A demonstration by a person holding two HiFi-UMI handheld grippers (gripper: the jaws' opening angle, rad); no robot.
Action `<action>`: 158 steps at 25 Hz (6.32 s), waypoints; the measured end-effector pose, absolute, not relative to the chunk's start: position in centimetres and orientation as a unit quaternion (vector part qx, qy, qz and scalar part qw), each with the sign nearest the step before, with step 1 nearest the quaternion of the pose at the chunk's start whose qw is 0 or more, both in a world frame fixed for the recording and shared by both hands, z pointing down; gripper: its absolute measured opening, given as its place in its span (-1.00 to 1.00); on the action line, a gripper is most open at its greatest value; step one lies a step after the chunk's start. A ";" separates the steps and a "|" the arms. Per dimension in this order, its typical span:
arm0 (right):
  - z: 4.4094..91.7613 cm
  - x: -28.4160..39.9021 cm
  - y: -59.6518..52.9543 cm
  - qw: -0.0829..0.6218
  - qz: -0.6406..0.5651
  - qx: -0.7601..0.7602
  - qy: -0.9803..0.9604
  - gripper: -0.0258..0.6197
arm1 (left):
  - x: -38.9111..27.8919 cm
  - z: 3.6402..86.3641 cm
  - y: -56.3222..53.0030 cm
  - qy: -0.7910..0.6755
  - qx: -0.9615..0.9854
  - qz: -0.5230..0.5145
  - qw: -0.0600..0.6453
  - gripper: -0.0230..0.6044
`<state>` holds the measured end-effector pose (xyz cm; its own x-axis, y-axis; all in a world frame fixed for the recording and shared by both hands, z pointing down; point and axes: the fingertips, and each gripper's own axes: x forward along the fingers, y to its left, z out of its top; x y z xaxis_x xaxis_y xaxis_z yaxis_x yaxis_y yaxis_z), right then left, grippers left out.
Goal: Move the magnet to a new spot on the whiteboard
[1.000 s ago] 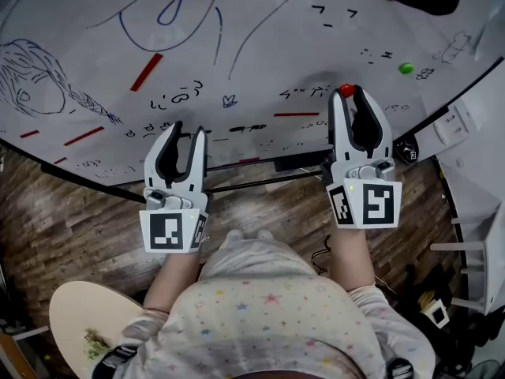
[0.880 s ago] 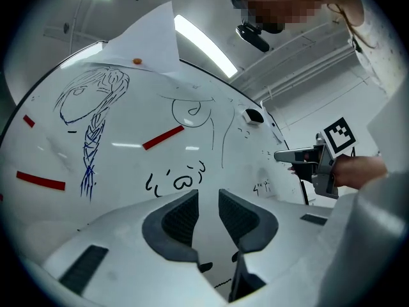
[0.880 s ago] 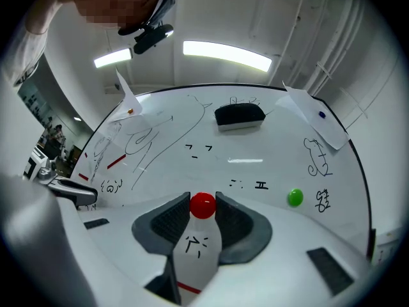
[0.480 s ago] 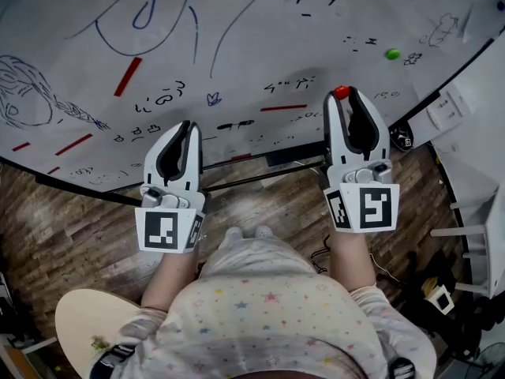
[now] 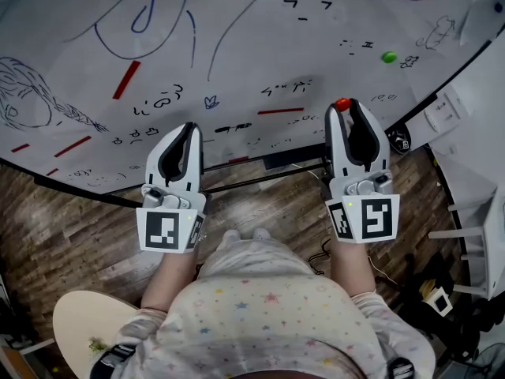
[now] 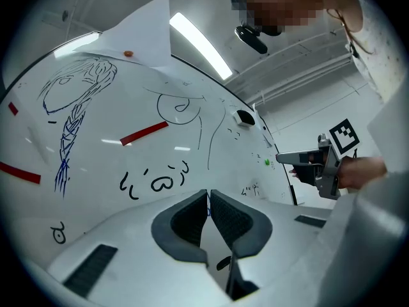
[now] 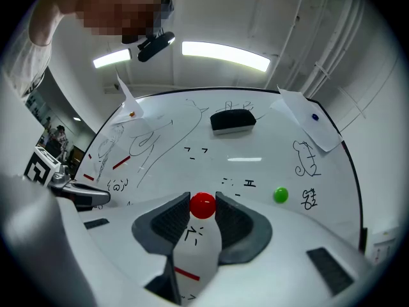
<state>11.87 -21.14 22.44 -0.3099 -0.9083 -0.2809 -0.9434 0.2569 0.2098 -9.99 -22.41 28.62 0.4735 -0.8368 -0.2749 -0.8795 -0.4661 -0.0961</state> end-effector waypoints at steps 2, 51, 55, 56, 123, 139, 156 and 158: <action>22.6 11.9 -21.2 0.049 0.168 -0.584 0.793 -0.54 | -10.0 28.7 -22.5 0.505 -0.851 0.096 0.110 -0.84; 22.2 9.4 -26.8 0.046 0.177 -0.550 0.815 -0.54 | -13.3 28.9 -24.2 0.556 -0.817 0.097 0.113 -0.85; 22.2 9.3 -27.2 0.034 0.189 -0.555 0.809 -0.54 | -13.3 28.9 -24.4 0.556 -0.818 0.096 0.114 -0.85; 22.2 9.4 -27.3 0.031 0.190 -0.558 0.807 -0.54 | -13.3 28.9 -24.5 0.556 -0.818 0.096 0.114 -0.85; 24.2 11.7 -24.7 0.041 0.161 -0.586 0.793 -0.75 | -11.5 27.9 -22.7 0.535 -0.831 0.093 0.122 -0.85; 27.7 12.4 -24.1 0.015 0.119 -0.590 0.799 -0.92 | -9.9 28.8 -23.2 0.514 -0.847 0.088 0.103 -0.85; 28.0 12.7 -23.8 0.006 0.124 -0.590 0.798 -0.92 | -9.8 29.1 -23.0 0.515 -0.848 0.088 0.092 -0.85; 27.8 12.7 -23.7 0.009 0.124 -0.590 0.797 -0.92 | -9.8 29.1 -22.9 0.516 -0.847 0.088 0.092 -0.85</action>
<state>12.68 -23.67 27.82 -0.3026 -0.9396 -0.1602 -0.9438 0.2720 0.1877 -9.77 -22.91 29.11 0.4526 -0.8577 -0.2440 -0.8901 -0.4512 -0.0648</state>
